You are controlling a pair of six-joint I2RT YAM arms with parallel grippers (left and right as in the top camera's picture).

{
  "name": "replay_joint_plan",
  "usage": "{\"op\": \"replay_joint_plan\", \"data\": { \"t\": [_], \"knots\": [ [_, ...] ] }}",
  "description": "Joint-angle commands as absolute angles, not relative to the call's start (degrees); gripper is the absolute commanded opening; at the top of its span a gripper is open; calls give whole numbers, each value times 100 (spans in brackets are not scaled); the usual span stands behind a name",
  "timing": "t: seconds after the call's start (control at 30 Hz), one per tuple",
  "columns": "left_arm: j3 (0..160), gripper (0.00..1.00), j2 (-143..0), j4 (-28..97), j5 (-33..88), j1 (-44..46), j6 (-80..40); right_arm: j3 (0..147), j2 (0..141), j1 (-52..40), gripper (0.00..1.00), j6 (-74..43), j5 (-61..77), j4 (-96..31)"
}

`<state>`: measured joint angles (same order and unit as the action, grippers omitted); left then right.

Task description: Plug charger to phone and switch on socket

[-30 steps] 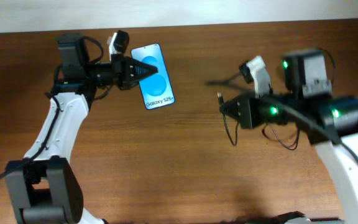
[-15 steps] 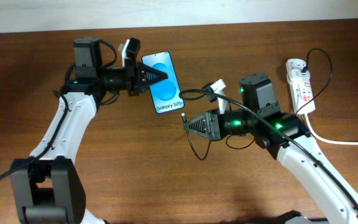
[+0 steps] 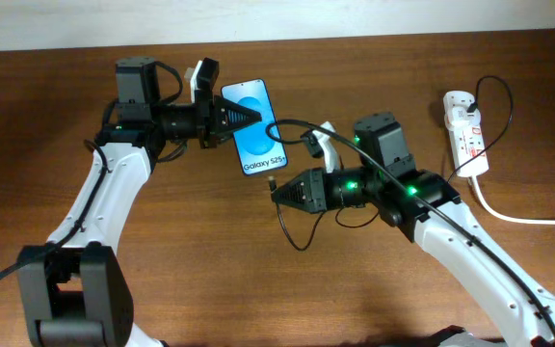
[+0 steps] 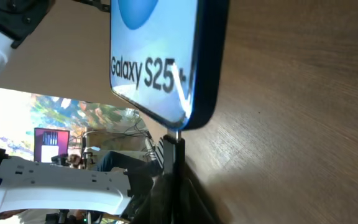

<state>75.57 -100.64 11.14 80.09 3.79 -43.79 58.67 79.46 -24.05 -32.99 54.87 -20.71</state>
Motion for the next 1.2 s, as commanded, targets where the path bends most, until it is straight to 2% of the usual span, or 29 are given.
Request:
{"op": "replay_joint_plan", "data": {
  "t": [0.0,1.17],
  "knots": [
    [7579,0,-10040,945,8093,399,-4425,5867,7979,-2447,4,-3356,5551,-1855],
    [7579,0,-10040,972,7990,644,-4425,5867,7979,-2353,4,-3332,5336,-1715]
  ]
}}
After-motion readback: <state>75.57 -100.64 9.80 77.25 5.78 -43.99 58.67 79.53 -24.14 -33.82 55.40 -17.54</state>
